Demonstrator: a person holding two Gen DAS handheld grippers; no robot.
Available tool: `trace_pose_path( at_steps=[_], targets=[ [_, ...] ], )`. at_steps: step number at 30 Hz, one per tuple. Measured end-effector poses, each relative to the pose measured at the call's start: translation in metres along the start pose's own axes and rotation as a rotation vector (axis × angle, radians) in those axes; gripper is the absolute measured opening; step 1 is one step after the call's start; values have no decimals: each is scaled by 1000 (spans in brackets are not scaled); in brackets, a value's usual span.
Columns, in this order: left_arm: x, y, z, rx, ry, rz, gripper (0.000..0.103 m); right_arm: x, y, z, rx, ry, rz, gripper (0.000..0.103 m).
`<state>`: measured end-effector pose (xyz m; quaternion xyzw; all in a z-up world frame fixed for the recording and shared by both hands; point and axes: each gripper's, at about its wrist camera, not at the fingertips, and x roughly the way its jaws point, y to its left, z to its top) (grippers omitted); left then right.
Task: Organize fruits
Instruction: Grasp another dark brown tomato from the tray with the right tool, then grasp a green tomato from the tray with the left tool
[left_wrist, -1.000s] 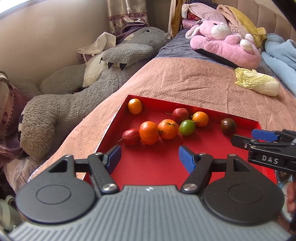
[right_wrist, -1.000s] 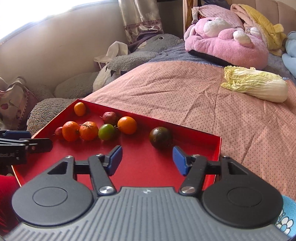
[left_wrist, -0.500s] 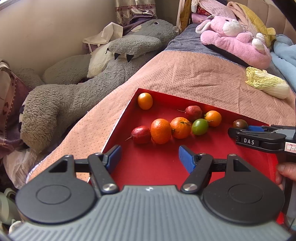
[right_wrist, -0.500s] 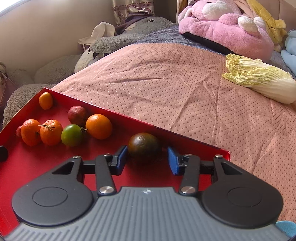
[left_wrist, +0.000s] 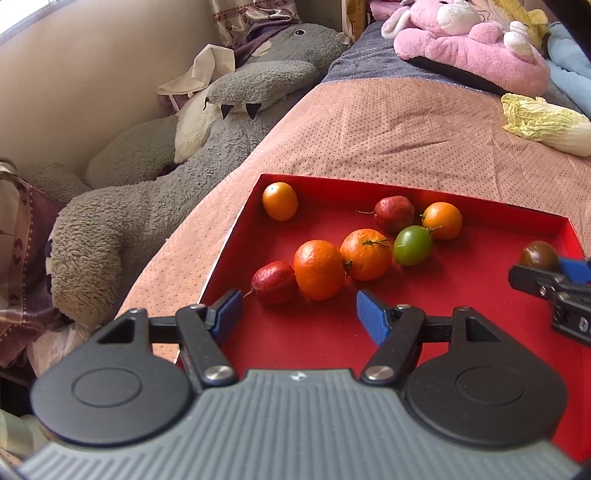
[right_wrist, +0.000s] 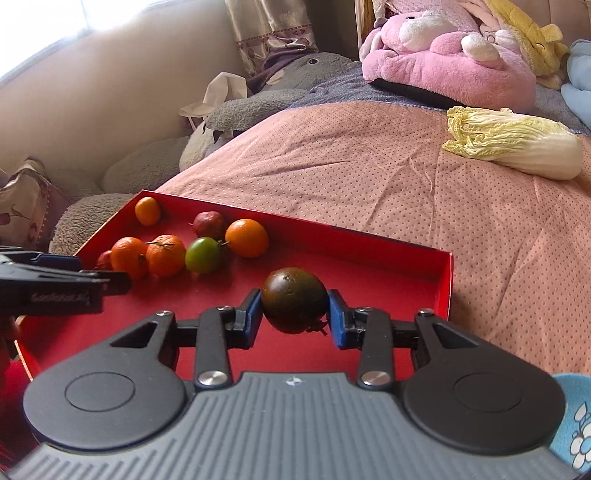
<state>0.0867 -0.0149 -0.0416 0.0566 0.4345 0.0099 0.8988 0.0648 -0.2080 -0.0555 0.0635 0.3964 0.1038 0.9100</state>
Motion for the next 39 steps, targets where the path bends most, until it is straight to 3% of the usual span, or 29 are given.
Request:
trace_pose_path(
  at_steps=[5, 11, 15, 25, 36, 39],
  targets=[
    [-15, 7, 1, -69, -48, -69, 70, -33, 1, -15, 15, -32, 30, 43],
    [-21, -22, 3, 10, -79, -231, 67, -58, -4, -24, 26, -56, 32, 43],
    [-10, -42, 3, 55, -29, -297, 67, -68, -11, -27, 45, -66, 31, 43],
    [36, -52, 15, 85, 54, -181, 64, -79, -24, -26, 67, -86, 29, 43],
    [45, -63, 26, 107, 25, -168, 64, -77, -28, -28, 70, -81, 37, 43],
    [48, -65, 25, 112, 28, -157, 54, -77, -29, -29, 74, -80, 36, 43]
  ],
)
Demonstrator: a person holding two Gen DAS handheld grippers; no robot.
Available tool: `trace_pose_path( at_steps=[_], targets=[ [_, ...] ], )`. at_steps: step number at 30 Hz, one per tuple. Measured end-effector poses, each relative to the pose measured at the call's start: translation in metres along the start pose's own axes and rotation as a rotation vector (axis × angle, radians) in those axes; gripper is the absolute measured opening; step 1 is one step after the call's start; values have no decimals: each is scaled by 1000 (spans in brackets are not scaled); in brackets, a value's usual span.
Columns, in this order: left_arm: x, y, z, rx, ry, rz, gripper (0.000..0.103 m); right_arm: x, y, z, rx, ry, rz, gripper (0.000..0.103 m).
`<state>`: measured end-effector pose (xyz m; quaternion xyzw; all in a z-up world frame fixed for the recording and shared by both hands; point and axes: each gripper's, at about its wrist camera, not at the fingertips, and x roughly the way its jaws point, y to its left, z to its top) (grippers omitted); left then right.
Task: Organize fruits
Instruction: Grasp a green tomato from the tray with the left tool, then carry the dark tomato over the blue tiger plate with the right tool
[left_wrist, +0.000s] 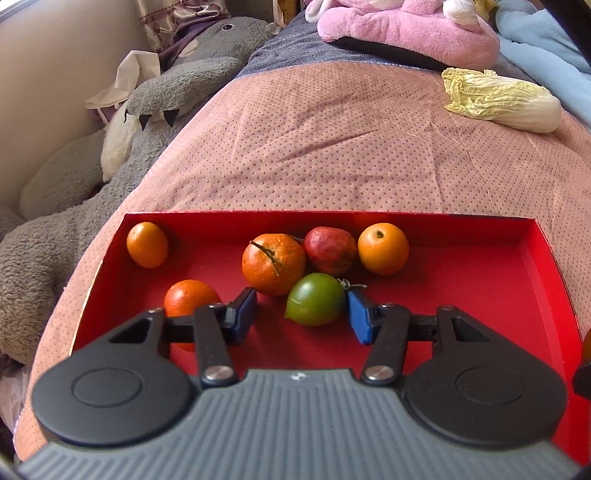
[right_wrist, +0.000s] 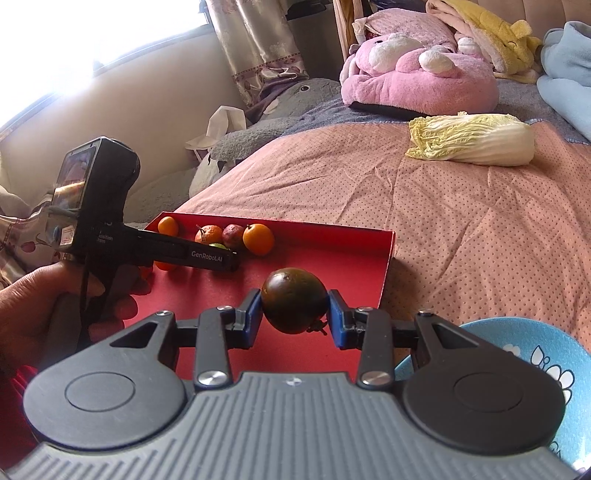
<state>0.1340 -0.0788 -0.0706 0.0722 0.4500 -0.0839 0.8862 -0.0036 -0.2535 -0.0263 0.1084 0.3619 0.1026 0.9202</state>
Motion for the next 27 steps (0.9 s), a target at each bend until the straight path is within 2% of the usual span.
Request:
trace_pose_path(
  at_steps=[2, 4, 10, 17, 27],
  targets=[
    [-1, 1, -1, -10, -3, -1, 53, -1, 0, -1, 0, 1, 2, 43],
    [-3, 1, -2, -16, -9, -5, 37, -1, 1, -3, -2, 2, 4, 43],
    [-9, -1, -8, -31, -12, 4, 36, -8, 6, -6, -9, 1, 11, 43],
    [-25, 6, -18, -88, -19, -19, 36, -24, 12, -12, -24, -3, 13, 43],
    [-60, -6, -37, -79, -59, 15, 36, -46, 24, -26, -56, 8, 5, 43]
  ],
)
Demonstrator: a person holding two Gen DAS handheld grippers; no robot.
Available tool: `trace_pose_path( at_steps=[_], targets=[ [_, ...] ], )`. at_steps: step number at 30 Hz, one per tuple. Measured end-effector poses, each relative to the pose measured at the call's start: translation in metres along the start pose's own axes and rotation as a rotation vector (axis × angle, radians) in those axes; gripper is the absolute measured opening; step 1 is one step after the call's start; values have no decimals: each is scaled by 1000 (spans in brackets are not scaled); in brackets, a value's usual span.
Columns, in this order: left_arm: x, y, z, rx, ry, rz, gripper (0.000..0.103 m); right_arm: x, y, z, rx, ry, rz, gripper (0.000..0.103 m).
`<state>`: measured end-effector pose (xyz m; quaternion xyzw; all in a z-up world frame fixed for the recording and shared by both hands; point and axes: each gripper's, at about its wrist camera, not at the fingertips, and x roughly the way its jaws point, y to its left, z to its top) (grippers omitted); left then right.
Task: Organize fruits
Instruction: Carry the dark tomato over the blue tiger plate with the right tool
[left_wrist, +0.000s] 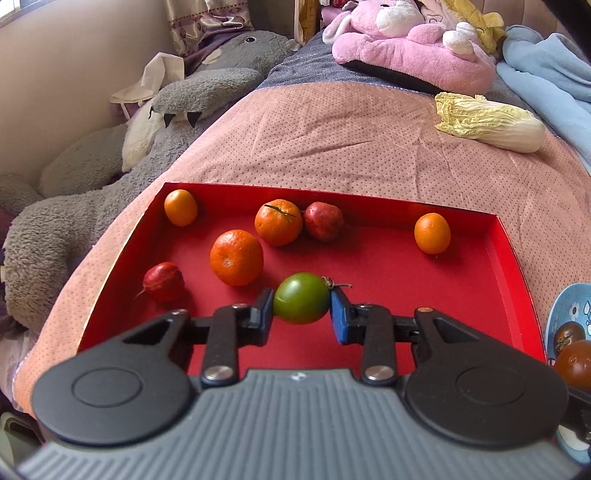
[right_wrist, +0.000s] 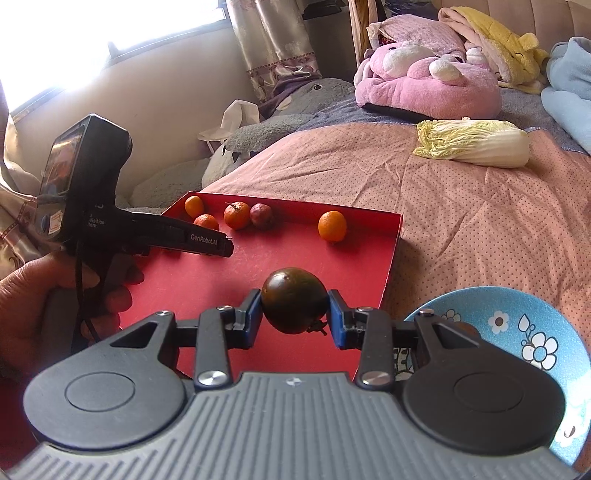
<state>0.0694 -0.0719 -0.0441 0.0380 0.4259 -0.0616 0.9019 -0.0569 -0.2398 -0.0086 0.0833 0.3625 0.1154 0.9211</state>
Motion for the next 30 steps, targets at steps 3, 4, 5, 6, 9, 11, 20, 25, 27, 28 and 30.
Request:
trace_pose_path(
  at_steps=[3, 4, 5, 6, 9, 11, 20, 25, 27, 28, 30],
  targets=[
    [-8, -6, -8, -20, -3, -4, 36, -9, 4, -2, -10, -1, -5, 43],
    [-11, -8, -11, -22, -3, -7, 36, -11, 6, -2, -14, -1, -7, 43],
    [-13, -11, -14, -20, -5, -7, 36, -14, 7, -2, -19, -1, -8, 43],
    [-15, -13, -16, -18, -8, -5, 36, -16, 8, -2, -24, -2, -10, 43],
    [-21, -16, -20, -26, -15, -7, 36, -24, 12, -1, -38, -5, -17, 43],
    [-25, -16, -21, -31, -22, -8, 36, -27, 14, -1, -47, -5, -21, 43],
    [-33, -20, -23, -26, -49, 3, 36, -39, 24, -2, -81, -3, -25, 43],
    [-34, -19, -23, -26, -57, 5, 36, -39, 28, -3, -87, 4, -23, 43],
    [-34, -18, -23, -27, -55, 6, 36, -38, 28, -2, -90, 5, -22, 43],
    [-34, -18, -23, -26, -56, 8, 36, -38, 29, -2, -91, 6, -21, 43],
    [-34, -19, -23, -27, -56, 8, 36, -36, 30, -3, -92, 8, -20, 43]
  ],
)
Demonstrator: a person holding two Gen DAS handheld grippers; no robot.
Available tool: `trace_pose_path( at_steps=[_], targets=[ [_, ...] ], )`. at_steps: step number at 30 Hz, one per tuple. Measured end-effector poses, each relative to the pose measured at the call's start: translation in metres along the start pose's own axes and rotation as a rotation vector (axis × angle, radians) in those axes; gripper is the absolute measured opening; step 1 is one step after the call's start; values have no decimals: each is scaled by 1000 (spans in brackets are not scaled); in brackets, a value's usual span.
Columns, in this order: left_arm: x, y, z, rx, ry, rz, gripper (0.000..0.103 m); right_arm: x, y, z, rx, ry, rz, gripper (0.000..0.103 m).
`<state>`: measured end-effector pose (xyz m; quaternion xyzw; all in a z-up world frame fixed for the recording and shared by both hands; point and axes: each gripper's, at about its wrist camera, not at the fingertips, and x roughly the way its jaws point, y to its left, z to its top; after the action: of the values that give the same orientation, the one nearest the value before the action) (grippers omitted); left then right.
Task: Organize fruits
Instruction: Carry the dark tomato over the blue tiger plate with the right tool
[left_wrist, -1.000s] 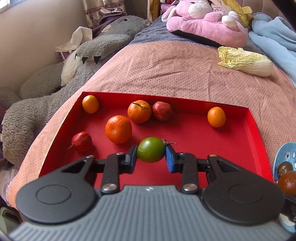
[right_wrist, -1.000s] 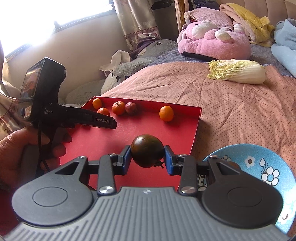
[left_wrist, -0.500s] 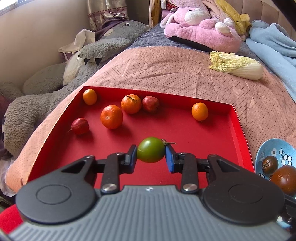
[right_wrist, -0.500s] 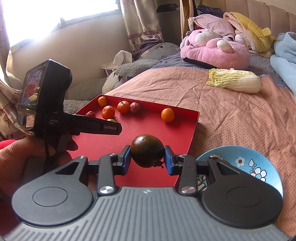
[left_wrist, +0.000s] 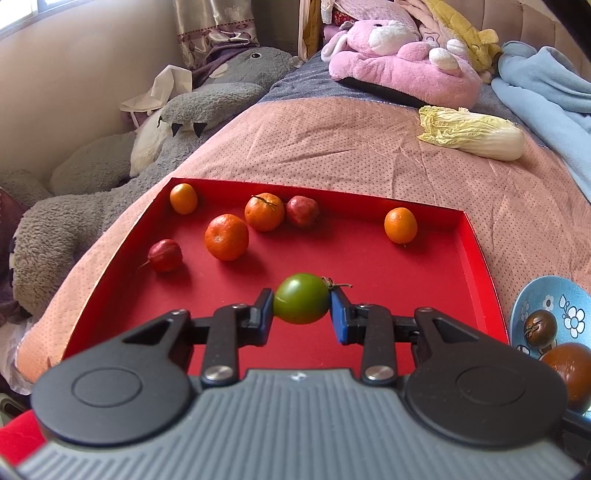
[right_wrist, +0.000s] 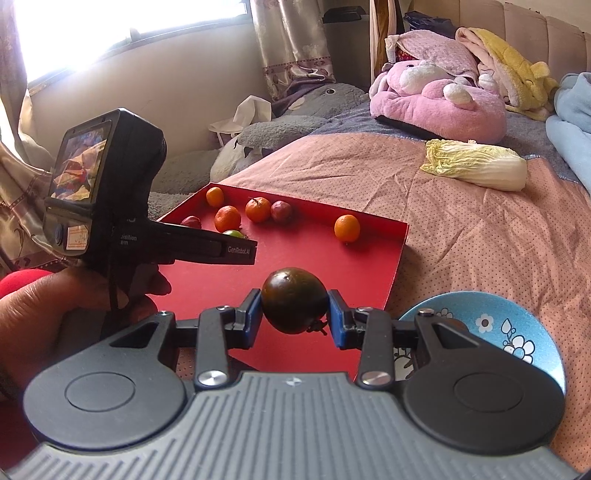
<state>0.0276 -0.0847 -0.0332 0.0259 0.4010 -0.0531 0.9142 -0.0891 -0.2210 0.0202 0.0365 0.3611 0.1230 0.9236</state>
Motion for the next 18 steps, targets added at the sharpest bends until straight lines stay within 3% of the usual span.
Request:
trace_pose_path(
  at_steps=[18],
  targets=[
    [2, -3, 0, 15, -5, 22, 36, 5, -4, -2, 9, 8, 5, 43]
  ],
)
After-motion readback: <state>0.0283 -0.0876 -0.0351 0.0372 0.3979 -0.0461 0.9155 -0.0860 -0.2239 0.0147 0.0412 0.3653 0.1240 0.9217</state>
